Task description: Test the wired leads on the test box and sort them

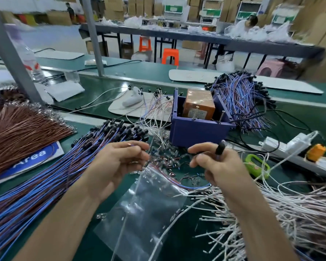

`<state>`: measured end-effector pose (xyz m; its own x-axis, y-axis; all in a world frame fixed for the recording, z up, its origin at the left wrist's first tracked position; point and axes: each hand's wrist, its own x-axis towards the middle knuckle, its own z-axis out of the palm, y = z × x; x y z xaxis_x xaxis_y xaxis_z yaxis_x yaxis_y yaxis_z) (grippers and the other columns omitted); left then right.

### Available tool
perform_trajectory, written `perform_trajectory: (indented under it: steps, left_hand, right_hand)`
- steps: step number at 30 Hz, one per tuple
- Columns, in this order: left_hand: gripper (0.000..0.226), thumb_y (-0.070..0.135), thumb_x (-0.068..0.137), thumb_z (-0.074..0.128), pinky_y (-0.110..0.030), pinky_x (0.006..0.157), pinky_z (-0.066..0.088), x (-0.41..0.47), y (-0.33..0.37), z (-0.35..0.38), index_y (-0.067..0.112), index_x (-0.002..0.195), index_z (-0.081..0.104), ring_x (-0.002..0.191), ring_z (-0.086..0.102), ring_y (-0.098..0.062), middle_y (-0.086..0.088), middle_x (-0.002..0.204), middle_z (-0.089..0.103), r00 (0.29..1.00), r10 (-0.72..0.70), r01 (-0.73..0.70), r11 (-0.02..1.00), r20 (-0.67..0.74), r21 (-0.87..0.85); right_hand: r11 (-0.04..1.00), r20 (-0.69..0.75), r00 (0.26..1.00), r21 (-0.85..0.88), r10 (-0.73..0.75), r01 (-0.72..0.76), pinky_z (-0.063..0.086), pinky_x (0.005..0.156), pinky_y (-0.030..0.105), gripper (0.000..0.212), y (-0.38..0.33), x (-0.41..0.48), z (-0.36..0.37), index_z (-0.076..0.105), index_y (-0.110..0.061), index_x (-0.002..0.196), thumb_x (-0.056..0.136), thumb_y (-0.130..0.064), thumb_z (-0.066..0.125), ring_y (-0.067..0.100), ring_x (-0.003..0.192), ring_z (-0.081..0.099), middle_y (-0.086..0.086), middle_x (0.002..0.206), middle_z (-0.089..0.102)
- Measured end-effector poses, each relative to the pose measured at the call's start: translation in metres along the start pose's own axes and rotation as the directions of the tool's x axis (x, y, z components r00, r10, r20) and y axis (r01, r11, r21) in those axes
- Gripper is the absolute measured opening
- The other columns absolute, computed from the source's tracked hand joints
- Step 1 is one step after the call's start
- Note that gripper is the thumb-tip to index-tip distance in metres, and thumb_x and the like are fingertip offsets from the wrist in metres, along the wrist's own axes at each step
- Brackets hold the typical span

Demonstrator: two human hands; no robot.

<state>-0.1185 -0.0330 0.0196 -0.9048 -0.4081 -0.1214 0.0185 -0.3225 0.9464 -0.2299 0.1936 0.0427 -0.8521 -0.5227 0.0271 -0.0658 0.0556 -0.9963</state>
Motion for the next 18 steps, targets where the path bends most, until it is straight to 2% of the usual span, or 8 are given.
perform_trajectory:
  steps: [3, 6, 12, 15, 18]
  left_hand:
    - [0.02, 0.024, 0.074, 0.07, -0.018, 0.051, 0.049, 0.008, 0.005, 0.035, 0.016, 0.085, 0.084, 0.054, 0.063, -0.012, -0.006, 0.062, 0.068, 0.993, -0.013, 0.004, 0.997, 0.116, 0.08]
    - [0.021, 0.026, 0.073, 0.071, -0.016, 0.045, 0.04, 0.016, 0.007, 0.064, 0.016, 0.085, 0.084, 0.045, 0.051, -0.009, -0.002, 0.05, 0.055, 0.985, -0.018, 0.01, 0.999, 0.172, 0.048]
    - [0.022, 0.029, 0.071, 0.073, -0.015, 0.036, 0.03, 0.022, 0.005, 0.077, 0.017, 0.087, 0.084, 0.038, 0.041, -0.008, -0.001, 0.044, 0.047, 0.99, 0.004, -0.008, 1.0, 0.142, 0.03]
    - [0.031, 0.033, 0.062, 0.079, -0.015, 0.037, 0.029, 0.022, 0.0, 0.079, 0.015, 0.087, 0.084, 0.036, 0.036, -0.008, -0.001, 0.042, 0.043, 0.988, 0.011, -0.018, 0.999, 0.151, 0.047]
    - [0.039, 0.038, 0.059, 0.082, -0.015, 0.043, 0.031, 0.024, -0.004, 0.075, 0.013, 0.088, 0.084, 0.04, 0.032, -0.008, 0.0, 0.044, 0.04, 0.992, 0.033, -0.043, 0.996, 0.123, 0.078]
  right_hand:
    - [0.997, 0.074, 0.997, 0.078, -0.001, -0.005, 0.041, 0.049, 0.006, 0.021, 0.001, -0.004, 0.016, 0.076, -0.01, 0.102, 0.095, 0.003, 0.061, -0.005, 0.048, 0.057, 0.009, 0.089, 0.079]
    - [0.988, 0.132, 0.99, 0.152, -0.04, 0.019, 0.043, 0.051, 0.006, 0.02, 0.0, -0.004, 0.026, 0.073, -0.005, 0.105, 0.097, 0.006, 0.058, -0.006, 0.051, 0.059, -0.002, 0.078, 0.077]
    - [0.988, 0.091, 0.996, 0.155, -0.014, 0.0, 0.044, 0.051, 0.007, 0.015, 0.006, -0.001, 0.026, 0.076, -0.014, 0.093, 0.094, -0.001, 0.067, -0.004, 0.051, 0.059, -0.005, 0.072, 0.074]
    - [0.981, 0.134, 0.991, 0.196, -0.029, 0.002, 0.05, 0.062, 0.01, 0.023, 0.006, -0.001, 0.032, 0.078, -0.019, 0.088, 0.096, -0.001, 0.064, 0.001, 0.062, 0.067, 0.001, 0.076, 0.076]
    - [0.975, 0.121, 0.991, 0.211, 0.048, -0.073, 0.041, 0.049, 0.008, 0.032, 0.007, -0.001, 0.034, 0.077, -0.022, 0.073, 0.096, -0.004, 0.065, -0.002, 0.047, 0.054, -0.005, 0.062, 0.067]
